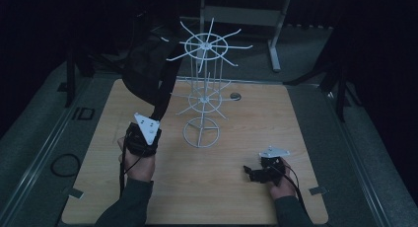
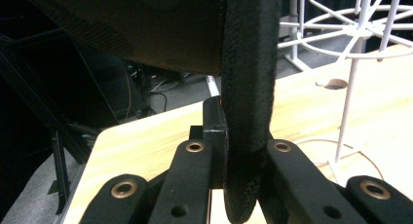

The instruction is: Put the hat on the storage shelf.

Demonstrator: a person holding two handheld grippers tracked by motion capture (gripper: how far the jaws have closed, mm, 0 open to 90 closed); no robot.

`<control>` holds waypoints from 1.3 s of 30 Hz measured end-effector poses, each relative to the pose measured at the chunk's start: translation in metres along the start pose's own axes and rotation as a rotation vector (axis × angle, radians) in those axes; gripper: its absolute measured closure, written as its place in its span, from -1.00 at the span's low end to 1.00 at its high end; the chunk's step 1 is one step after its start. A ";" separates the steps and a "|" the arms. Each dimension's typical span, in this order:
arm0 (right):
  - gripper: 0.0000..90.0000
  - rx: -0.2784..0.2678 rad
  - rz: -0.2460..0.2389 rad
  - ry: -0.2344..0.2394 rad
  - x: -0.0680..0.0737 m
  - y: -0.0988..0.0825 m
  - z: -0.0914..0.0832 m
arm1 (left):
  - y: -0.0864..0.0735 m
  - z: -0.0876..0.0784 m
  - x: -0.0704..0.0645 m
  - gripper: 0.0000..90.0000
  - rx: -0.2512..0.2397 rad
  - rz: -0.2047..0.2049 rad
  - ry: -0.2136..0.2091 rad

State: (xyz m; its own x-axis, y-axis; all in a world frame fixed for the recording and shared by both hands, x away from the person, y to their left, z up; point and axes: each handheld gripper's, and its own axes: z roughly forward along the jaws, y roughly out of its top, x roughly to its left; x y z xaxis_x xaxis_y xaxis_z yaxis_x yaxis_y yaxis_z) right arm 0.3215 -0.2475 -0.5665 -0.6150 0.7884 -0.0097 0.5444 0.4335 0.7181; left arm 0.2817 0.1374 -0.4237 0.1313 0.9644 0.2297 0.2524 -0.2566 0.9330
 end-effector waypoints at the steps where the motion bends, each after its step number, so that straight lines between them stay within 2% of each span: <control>1: -0.74 0.000 0.000 0.000 0.000 0.000 0.000 | -0.001 0.001 -0.001 0.91 0.005 0.006 -0.005; 7: -0.74 0.000 -0.001 -0.001 0.000 0.000 0.000 | -0.003 0.003 -0.005 0.82 0.016 0.033 -0.013; 11: -0.74 -0.001 -0.003 -0.002 0.000 0.000 0.000 | -0.003 0.003 -0.006 0.73 0.015 0.035 -0.024; 17: -0.74 0.000 -0.001 -0.002 0.000 0.000 0.000 | -0.002 0.000 -0.006 0.37 0.003 0.033 -0.056; 22: -0.74 -0.001 0.000 -0.001 0.000 0.000 0.000 | -0.001 -0.001 -0.006 0.17 -0.008 0.005 -0.079; 30: -0.74 0.000 0.001 -0.001 0.000 0.000 0.000 | 0.000 -0.001 -0.002 -0.05 -0.009 -0.041 -0.106; 32: -0.74 0.000 0.001 -0.002 0.000 0.000 0.000 | 0.000 -0.002 -0.001 -0.11 -0.004 -0.053 -0.129; 35: -0.74 -0.001 0.000 -0.001 0.000 0.000 0.000 | -0.001 -0.003 -0.001 -0.19 0.002 -0.059 -0.145; 39: -0.74 -0.001 0.000 -0.002 0.000 0.000 0.000 | -0.002 -0.005 0.001 -0.29 -0.003 -0.092 -0.163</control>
State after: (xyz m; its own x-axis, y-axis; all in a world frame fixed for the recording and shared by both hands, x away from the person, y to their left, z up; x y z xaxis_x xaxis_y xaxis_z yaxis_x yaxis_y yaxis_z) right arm 0.3212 -0.2475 -0.5664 -0.6138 0.7894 -0.0109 0.5442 0.4331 0.7185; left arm 0.2764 0.1396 -0.4235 0.2613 0.9605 0.0961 0.2674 -0.1677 0.9489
